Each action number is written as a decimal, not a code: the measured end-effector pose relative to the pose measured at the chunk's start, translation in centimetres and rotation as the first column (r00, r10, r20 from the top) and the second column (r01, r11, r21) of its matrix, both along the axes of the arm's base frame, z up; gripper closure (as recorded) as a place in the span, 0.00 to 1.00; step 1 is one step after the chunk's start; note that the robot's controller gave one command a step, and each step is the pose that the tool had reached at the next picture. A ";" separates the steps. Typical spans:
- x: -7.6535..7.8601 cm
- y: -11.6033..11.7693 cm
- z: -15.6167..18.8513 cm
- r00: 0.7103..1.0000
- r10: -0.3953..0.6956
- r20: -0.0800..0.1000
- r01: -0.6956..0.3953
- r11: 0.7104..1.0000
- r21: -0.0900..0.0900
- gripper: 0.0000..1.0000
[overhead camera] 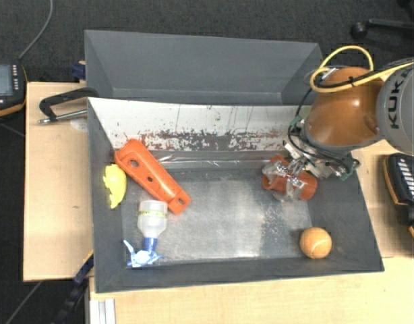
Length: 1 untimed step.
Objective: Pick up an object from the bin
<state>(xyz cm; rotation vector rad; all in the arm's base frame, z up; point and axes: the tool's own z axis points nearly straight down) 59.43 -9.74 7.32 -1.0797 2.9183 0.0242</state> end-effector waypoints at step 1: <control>-0.2 -0.7 5.0 1.000 -0.016 -0.002 0.016 1.000 -0.003 1.00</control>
Offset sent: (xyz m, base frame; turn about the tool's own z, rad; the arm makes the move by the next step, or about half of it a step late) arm -0.0154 0.0107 0.1999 -0.0956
